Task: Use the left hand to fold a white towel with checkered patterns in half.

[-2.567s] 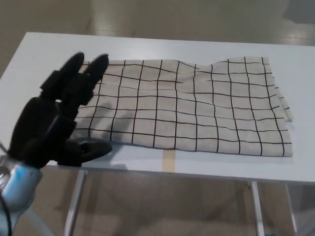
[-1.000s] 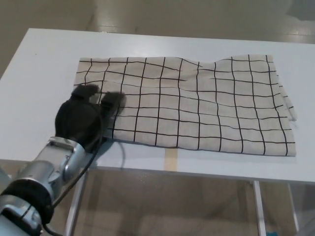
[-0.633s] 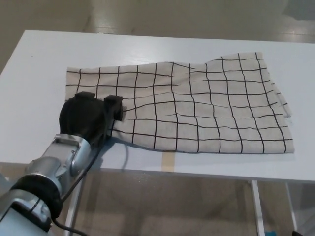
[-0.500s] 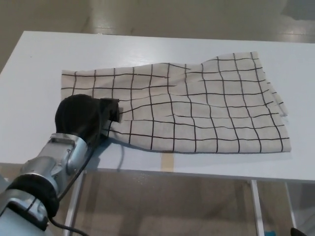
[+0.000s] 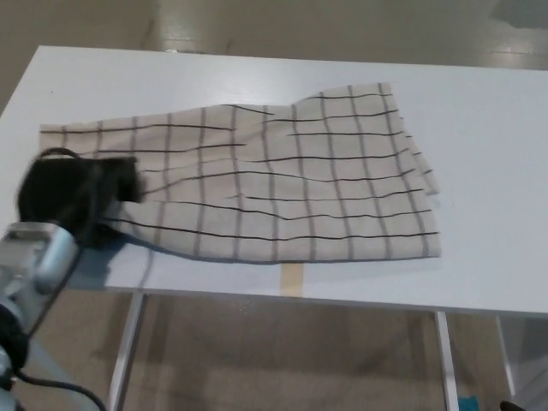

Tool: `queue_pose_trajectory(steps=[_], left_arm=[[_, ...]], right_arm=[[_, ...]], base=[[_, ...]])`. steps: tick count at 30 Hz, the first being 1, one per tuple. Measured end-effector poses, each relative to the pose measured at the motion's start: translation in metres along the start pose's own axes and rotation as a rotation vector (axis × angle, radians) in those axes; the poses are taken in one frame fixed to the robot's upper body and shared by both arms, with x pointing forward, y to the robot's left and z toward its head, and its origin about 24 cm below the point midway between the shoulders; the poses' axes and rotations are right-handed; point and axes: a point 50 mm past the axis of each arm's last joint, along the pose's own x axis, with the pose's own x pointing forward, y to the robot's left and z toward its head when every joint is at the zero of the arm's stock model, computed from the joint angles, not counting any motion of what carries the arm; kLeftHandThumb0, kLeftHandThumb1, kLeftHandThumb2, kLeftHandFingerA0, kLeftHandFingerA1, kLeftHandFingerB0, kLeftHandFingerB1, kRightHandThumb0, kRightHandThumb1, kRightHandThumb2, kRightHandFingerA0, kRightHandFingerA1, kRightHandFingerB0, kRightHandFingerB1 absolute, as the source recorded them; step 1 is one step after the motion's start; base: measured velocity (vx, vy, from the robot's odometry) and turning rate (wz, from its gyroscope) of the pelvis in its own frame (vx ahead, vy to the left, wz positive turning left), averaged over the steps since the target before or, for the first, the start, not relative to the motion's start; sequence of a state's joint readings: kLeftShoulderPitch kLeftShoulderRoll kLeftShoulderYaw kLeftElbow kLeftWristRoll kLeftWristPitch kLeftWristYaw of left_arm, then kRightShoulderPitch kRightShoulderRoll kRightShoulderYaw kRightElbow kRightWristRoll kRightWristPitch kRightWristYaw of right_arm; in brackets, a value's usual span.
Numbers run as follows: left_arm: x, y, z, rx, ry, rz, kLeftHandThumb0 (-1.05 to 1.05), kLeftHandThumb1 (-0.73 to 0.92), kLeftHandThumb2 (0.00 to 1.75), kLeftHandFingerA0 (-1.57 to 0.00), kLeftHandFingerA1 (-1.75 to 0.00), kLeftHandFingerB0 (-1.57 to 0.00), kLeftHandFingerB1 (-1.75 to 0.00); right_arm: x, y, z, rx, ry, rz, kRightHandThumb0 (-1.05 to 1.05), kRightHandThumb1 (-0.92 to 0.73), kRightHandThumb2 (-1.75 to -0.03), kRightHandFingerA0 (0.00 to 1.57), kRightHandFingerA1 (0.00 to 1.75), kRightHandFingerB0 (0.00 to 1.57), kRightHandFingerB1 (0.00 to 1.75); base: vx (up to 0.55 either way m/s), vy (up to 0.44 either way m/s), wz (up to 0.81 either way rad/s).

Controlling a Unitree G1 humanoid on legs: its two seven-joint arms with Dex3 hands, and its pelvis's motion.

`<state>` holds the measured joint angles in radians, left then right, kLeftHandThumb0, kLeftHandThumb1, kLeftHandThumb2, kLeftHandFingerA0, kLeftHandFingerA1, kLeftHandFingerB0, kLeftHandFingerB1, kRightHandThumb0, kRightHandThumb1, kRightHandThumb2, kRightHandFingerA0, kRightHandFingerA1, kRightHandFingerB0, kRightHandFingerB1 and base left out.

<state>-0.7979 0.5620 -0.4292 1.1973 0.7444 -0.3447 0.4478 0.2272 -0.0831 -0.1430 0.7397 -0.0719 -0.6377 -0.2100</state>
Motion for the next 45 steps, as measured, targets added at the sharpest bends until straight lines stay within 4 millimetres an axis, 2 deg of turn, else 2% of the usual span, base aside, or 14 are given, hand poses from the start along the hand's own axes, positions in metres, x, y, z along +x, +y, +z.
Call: queue_pose_trajectory(steps=[2,3,11,12,13,20,28,29,39,41,42,43,44,45], left_arm=[[0.000,0.008,-0.009,0.005,0.022,0.017,-0.23,0.67,0.56,-0.79,-1.75,-0.58,-1.75],[0.000,0.014,-0.014,0.012,0.033,0.028,-0.23,0.66,0.55,-0.78,-1.75,-0.59,-1.75],[0.005,0.052,-0.033,0.074,0.038,0.103,-0.24,0.67,0.56,-0.80,-1.75,-0.59,-1.75],[0.007,0.057,-0.032,0.082,0.030,0.113,-0.33,0.48,0.81,-1.13,-1.43,-0.92,-1.32],[0.007,0.057,-0.032,0.082,0.030,0.113,-0.35,0.49,0.80,-1.14,-1.44,-0.92,-1.32],[0.015,0.070,-0.022,0.116,-0.036,0.129,-0.36,0.49,0.80,-1.13,-1.44,-0.92,-1.33],[0.025,0.064,0.008,0.097,-0.141,0.122,-0.37,0.49,0.81,-1.14,-1.45,-0.92,-1.33],[0.027,0.064,0.014,0.093,-0.161,0.124,-0.27,0.67,0.57,-0.81,-1.75,-0.59,-1.75],[0.040,0.072,0.080,0.028,-0.374,0.201,-0.27,0.64,0.57,-0.82,-1.75,-0.60,-1.75],[0.041,0.072,0.082,0.027,-0.380,0.203,-0.27,0.64,0.57,-0.82,-1.75,-0.60,-1.75],[0.042,0.074,0.098,0.026,-0.431,0.222,-0.26,0.63,0.56,-0.83,-1.75,-0.62,-1.75],[0.042,0.074,0.100,0.028,-0.439,0.223,-0.40,0.46,0.79,-1.13,-1.44,-0.93,-1.34],[0.041,0.075,0.107,0.039,-0.463,0.230,-0.25,0.62,0.56,-0.83,-1.75,-0.63,-1.75],[0.041,0.076,0.111,0.049,-0.480,0.234,-0.25,0.62,0.56,-0.83,-1.75,-0.63,-1.75]], right_arm=[[0.001,0.001,0.001,-0.001,-0.002,0.003,-0.35,-0.78,-0.63,0.42,0.72,0.48,0.53],[0.002,0.001,0.001,-0.002,-0.002,0.004,-0.36,-0.63,-1.02,0.44,0.72,0.42,0.63],[0.005,0.005,0.000,-0.016,0.002,0.023,-0.37,-0.65,-1.03,0.45,0.72,0.41,0.63],[0.006,0.005,0.001,-0.018,0.001,0.025,-0.38,-0.65,-1.03,0.45,0.72,0.41,0.63],[0.006,0.005,0.001,-0.018,0.001,0.025,-0.41,-0.80,-0.64,0.42,0.72,0.48,0.53],[0.007,0.003,-0.002,-0.032,0.012,0.036,-0.42,-0.81,-0.65,0.43,0.69,0.47,0.53],[0.002,0.002,-0.005,-0.042,0.021,0.044,-0.43,-0.81,-0.64,0.45,0.70,0.50,0.57],[0.001,0.002,-0.007,-0.041,0.025,0.043,-0.43,-0.81,-0.64,0.46,0.70,0.51,0.57],[-0.003,0.002,-0.009,-0.037,0.033,0.031,-0.40,-0.82,-0.63,0.46,0.72,0.52,0.59],[-0.004,0.002,-0.009,-0.037,0.033,0.031,-0.40,-0.82,-0.63,0.46,0.72,0.52,0.59],[-0.005,0.002,-0.008,-0.040,0.028,0.028,-0.40,-0.82,-0.63,0.46,0.73,0.54,0.62],[-0.005,0.002,-0.008,-0.040,0.028,0.027,-0.40,-0.81,-0.63,0.47,0.73,0.54,0.63],[-0.005,0.002,-0.008,-0.041,0.025,0.026,-0.40,-0.81,-0.64,0.46,0.73,0.54,0.64],[-0.005,0.002,-0.008,-0.041,0.024,0.025,-0.40,-0.81,-0.64,0.46,0.73,0.54,0.64]], base=[[0.00,0.000,0.00],[0.00,0.000,0.00],[0.00,0.000,0.00],[0.00,0.000,0.00],[0.00,0.000,0.00],[0.00,0.000,0.00],[0.00,0.000,0.00],[0.00,0.000,0.00],[0.00,0.000,0.00],[0.00,0.000,0.00],[0.00,0.000,0.00],[0.00,0.000,0.00],[0.00,0.000,0.00],[0.00,0.000,0.00]])
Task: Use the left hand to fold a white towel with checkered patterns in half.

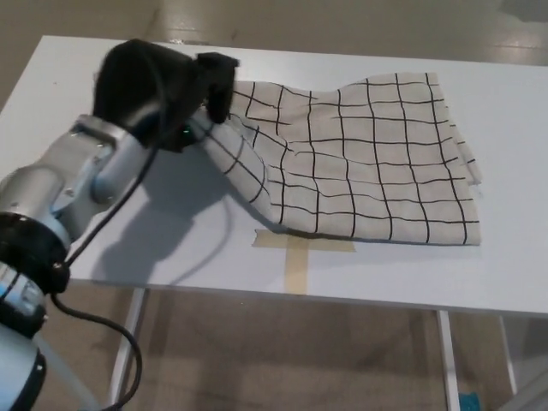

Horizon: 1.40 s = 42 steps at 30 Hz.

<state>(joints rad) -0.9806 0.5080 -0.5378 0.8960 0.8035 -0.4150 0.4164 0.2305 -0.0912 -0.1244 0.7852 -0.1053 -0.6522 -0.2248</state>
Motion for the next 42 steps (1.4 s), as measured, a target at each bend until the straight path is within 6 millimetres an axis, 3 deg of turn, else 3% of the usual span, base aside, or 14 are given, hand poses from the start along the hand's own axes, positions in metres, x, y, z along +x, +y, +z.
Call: queue_pose_trajectory(steps=[5,16,26,30,31,35,36,37,39,40,42], left_arm=[[0.010,0.002,0.024,0.123,-0.150,-0.022,-0.17,0.61,0.57,-0.84,-1.75,-0.68,-1.75],[0.018,0.004,0.037,0.398,-0.335,-0.071,-0.21,0.59,0.57,-0.89,-1.75,-0.71,-1.75],[0.029,0.011,0.051,0.518,-0.443,-0.050,-0.29,0.55,0.56,-0.89,-1.75,-0.67,-1.75],[0.040,0.019,0.065,0.561,-0.502,-0.030,-0.33,0.52,0.56,-0.89,-1.75,-0.68,-1.70],[0.041,0.019,0.066,0.563,-0.508,-0.029,-0.33,0.52,0.56,-0.89,-1.75,-0.74,-1.61],[0.051,0.024,0.083,0.595,-0.577,-0.021,-0.33,0.52,0.56,-0.89,-1.75,-0.74,-1.61],[0.053,0.024,0.087,0.603,-0.590,-0.020,-0.38,0.50,0.56,-0.87,-1.75,-0.83,-1.50],[0.054,0.025,0.088,0.606,-0.595,-0.020,-0.45,0.51,0.59,-0.87,-1.75,-0.80,-1.59],[0.059,0.021,0.103,0.639,-0.656,-0.027,-0.45,0.51,0.59,-0.87,-1.75,-0.80,-1.59],[0.060,0.019,0.110,0.648,-0.682,-0.030,-0.39,0.49,0.57,-0.90,-1.75,-0.90,-1.45],[0.061,0.012,0.123,0.663,-0.739,-0.035,-0.39,0.49,0.57,-0.91,-1.75,-0.90,-1.44]], right_arm=[[0.001,0.000,0.004,0.001,-0.017,0.000,-0.40,-0.82,-0.63,0.47,0.73,0.54,0.64],[0.005,0.001,0.010,0.000,-0.046,0.005,-0.40,-0.82,-0.64,0.48,0.71,0.53,0.64],[0.004,0.000,0.009,-0.008,-0.044,0.012,-0.40,-0.82,-0.64,0.49,0.72,0.56,0.65],[0.005,0.001,0.010,-0.005,-0.046,0.010,-0.40,-0.82,-0.64,0.50,0.73,0.56,0.65],[0.005,0.001,0.010,-0.005,-0.046,0.010,-0.39,-0.82,-0.64,0.50,0.75,0.55,0.65],[0.004,0.002,0.010,-0.011,-0.047,0.013,-0.39,-0.82,-0.64,0.50,0.75,0.55,0.65],[0.004,0.003,0.010,-0.013,-0.048,0.015,-0.41,-0.82,-0.63,0.50,0.76,0.55,0.66],[0.004,0.003,0.010,-0.013,-0.048,0.015,-0.41,-0.82,-0.64,0.50,0.76,0.55,0.66],[0.003,0.002,0.010,-0.016,-0.049,0.015,-0.41,-0.82,-0.64,0.50,0.76,0.55,0.66],[0.003,0.002,0.010,-0.017,-0.050,0.015,-0.41,-0.82,-0.63,0.49,0.79,0.56,0.68],[0.003,0.001,0.011,-0.019,-0.057,0.016,-0.41,-0.82,-0.63,0.49,0.79,0.56,0.68]], base=[[0.00,0.000,0.00],[0.00,0.000,0.00],[0.00,0.000,0.00],[0.00,0.000,0.00],[0.00,0.000,0.00],[0.00,0.000,0.00],[0.00,0.000,0.00],[0.00,0.000,0.00],[0.00,0.000,0.00],[0.00,0.000,0.00],[0.00,0.000,0.00]])
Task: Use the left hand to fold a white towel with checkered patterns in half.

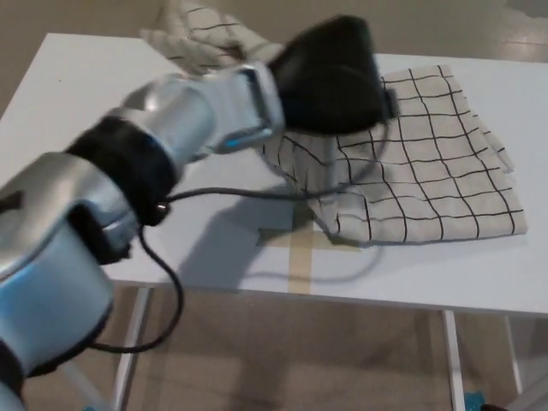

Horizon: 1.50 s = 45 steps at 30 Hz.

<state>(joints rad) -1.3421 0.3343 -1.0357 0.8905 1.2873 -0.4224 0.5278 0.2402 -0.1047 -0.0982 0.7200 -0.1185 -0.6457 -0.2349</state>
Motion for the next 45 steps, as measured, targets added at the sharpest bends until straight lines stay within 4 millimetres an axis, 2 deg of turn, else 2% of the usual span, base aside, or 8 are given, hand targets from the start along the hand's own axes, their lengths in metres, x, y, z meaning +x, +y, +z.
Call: queue_pose_trajectory(steps=[9,20,21,22,23,24,31,45], left_arm=[[0.035,0.007,0.066,-0.005,-0.247,0.047,-0.39,0.37,0.72,-1.25,-1.51,-0.99,-1.30],[0.037,-0.008,0.166,-0.253,-0.427,0.038,-0.30,0.51,0.55,-0.89,-1.75,-0.80,-1.57],[0.036,-0.009,0.174,-0.284,-0.438,0.026,-0.63,0.55,0.57,-0.52,-0.70,-0.60,-0.46],[0.035,-0.010,0.179,-0.306,-0.448,0.016,-0.63,0.55,0.57,-0.52,-0.70,-0.60,-0.46],[0.035,-0.010,0.179,-0.306,-0.448,0.016,-0.63,0.55,0.57,-0.52,-0.70,-0.60,-0.46],[0.035,-0.012,0.182,-0.324,-0.447,-0.008,-0.93,0.53,0.93,0.00,0.00,0.00,-0.07],[0.043,-0.007,0.166,-0.345,-0.358,-0.051,-1.01,0.63,0.60,0.00,0.00,0.00,-0.12],[0.048,0.007,0.130,-0.423,-0.198,-0.088,-0.99,0.52,0.90,0.00,0.00,0.00,-0.08]], right_arm=[[-0.001,-0.001,0.005,-0.006,-0.028,0.033,-0.41,-0.82,-0.64,0.49,0.79,0.56,0.68],[0.001,0.000,0.009,0.006,-0.049,0.048,-0.43,-0.81,-0.64,0.53,0.83,0.56,0.68],[0.001,0.000,0.010,0.008,-0.050,0.048,-0.43,-0.82,-0.63,0.52,0.86,0.57,0.70],[0.001,0.000,0.010,0.009,-0.049,0.049,-0.43,-0.82,-0.63,0.52,0.86,0.57,0.70],[0.001,0.000,0.010,0.009,-0.049,0.049,-0.43,-0.82,-0.63,0.52,0.86,0.57,0.70],[0.002,0.000,0.010,0.011,-0.051,0.052,-0.43,-0.82,-0.64,0.53,0.85,0.56,0.67],[0.012,0.004,0.019,0.022,-0.085,0.067,-0.43,-0.82,-0.64,0.53,0.86,0.56,0.67],[0.015,0.007,0.022,0.027,-0.092,0.083,-0.43,-0.82,-0.63,0.53,0.85,0.58,0.69]], base=[[0.00,0.000,0.01],[0.00,0.000,0.00],[0.00,0.000,0.00],[0.00,0.000,0.00],[0.00,0.000,0.00],[0.00,0.000,0.00],[0.00,0.000,0.00],[0.00,0.000,0.00]])
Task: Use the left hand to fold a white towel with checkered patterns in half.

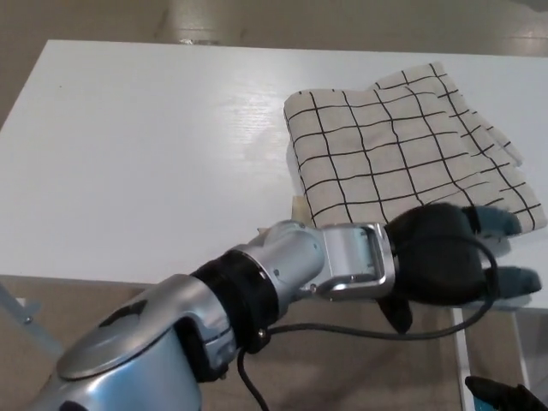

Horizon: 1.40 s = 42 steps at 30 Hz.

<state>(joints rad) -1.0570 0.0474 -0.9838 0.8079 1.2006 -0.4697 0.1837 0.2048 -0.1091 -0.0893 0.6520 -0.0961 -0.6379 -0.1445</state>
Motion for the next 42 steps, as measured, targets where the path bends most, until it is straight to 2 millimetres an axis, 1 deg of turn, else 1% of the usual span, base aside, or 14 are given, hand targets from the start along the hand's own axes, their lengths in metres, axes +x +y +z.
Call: queue_pose_trajectory(steps=[5,7,8,9,12,14,15,18,19,22,24,33,35,42], left_arm=[[-0.006,0.022,-0.007,-0.016,0.022,0.066,-1.00,0.55,0.91,0.00,0.00,0.00,-0.09],[-0.010,0.036,-0.008,-0.025,0.027,0.115,-1.01,0.56,0.93,0.00,0.00,0.00,-0.09],[-0.010,0.036,-0.008,-0.025,0.027,0.115,-0.96,0.66,0.61,0.00,0.00,0.00,0.00],[-0.014,0.046,-0.009,-0.029,0.029,0.151,-0.96,0.66,0.61,0.00,0.00,0.00,0.00],[-0.022,0.064,-0.010,-0.037,0.031,0.220,-0.95,0.62,0.62,0.00,0.00,0.00,-0.04],[-0.027,0.075,-0.011,-0.043,0.034,0.261,-0.95,0.62,0.62,0.00,0.00,0.00,-0.04],[-0.030,0.079,-0.011,-0.050,0.037,0.281,-0.87,0.46,0.84,0.00,0.00,0.00,-0.15],[-0.040,0.092,-0.008,-0.080,0.040,0.345,-0.55,0.35,0.67,0.00,0.00,0.00,-0.23],[-0.041,0.093,-0.008,-0.081,0.040,0.348,-0.30,0.29,0.71,0.00,-0.26,0.00,-0.42],[-0.056,0.101,-0.006,-0.120,0.052,0.408,-0.20,0.44,0.91,0.00,-0.50,-0.03,-0.50],[-0.062,0.102,-0.007,-0.132,0.060,0.424,-0.41,0.42,0.63,-0.16,-0.35,-0.19,-0.41],[-0.112,0.075,-0.007,-0.285,0.155,0.429,-0.24,0.31,0.84,0.00,-0.50,-0.01,-0.49],[-0.124,0.065,-0.004,-0.330,0.178,0.413,-0.57,0.39,0.67,-0.13,-0.36,-0.26,-0.44],[-0.164,0.019,0.020,-0.532,0.237,0.298,-0.52,0.38,0.65,-0.16,-0.36,-0.34,-0.44]], right_arm=[[0.000,0.000,-0.001,0.000,0.005,0.005,-0.47,-0.80,-0.63,0.51,0.85,0.60,0.70],[0.000,0.000,-0.001,0.000,0.007,0.007,-0.51,-0.82,-0.64,0.45,0.96,0.51,0.99],[0.000,0.000,-0.001,0.000,0.007,0.007,-0.50,-0.83,-0.64,0.41,0.93,0.49,0.99],[0.000,0.001,-0.001,0.001,0.007,0.009,-0.50,-0.83,-0.64,0.41,0.93,0.49,0.99],[0.001,0.001,-0.001,0.004,0.008,0.016,-0.59,-0.87,-0.65,0.35,0.67,0.49,0.56],[0.001,0.001,-0.001,0.007,0.009,0.023,-0.59,-0.87,-0.65,0.35,0.67,0.49,0.56],[0.001,0.001,-0.001,0.007,0.010,0.026,-0.57,-0.82,-0.64,0.41,0.85,0.54,0.67],[0.001,0.002,-0.002,0.006,0.014,0.030,-0.49,-0.80,-0.64,0.45,0.85,0.54,0.68],[0.001,0.002,-0.002,0.006,0.014,0.030,-0.45,-0.79,-0.64,0.41,0.81,0.52,0.63],[0.001,0.001,-0.003,0.005,0.018,0.029,-0.45,-0.81,-0.64,0.41,0.81,0.47,0.58],[0.000,0.001,-0.003,0.004,0.019,0.029,-0.44,-0.80,-0.63,0.40,0.79,0.46,0.57],[-0.003,0.000,-0.006,0.003,0.034,0.026,-0.45,-0.80,-0.64,0.40,0.75,0.46,0.58],[-0.003,0.000,-0.007,0.002,0.037,0.025,-0.46,-0.79,-0.64,0.36,0.66,0.43,0.56],[-0.008,-0.001,-0.011,-0.001,0.056,0.023,-0.45,-0.80,-0.63,0.38,0.66,0.43,0.54]], base=[[0.00,0.000,0.00],[0.00,0.000,0.00],[0.00,0.000,0.00],[0.00,0.000,0.00],[0.00,0.000,0.00],[0.00,0.000,0.00],[0.00,0.000,0.00],[0.00,0.000,0.00],[0.00,0.000,0.00],[0.00,0.000,0.00],[0.00,0.000,0.00],[0.00,0.000,0.00],[0.00,0.000,0.00],[0.00,0.000,0.00]])
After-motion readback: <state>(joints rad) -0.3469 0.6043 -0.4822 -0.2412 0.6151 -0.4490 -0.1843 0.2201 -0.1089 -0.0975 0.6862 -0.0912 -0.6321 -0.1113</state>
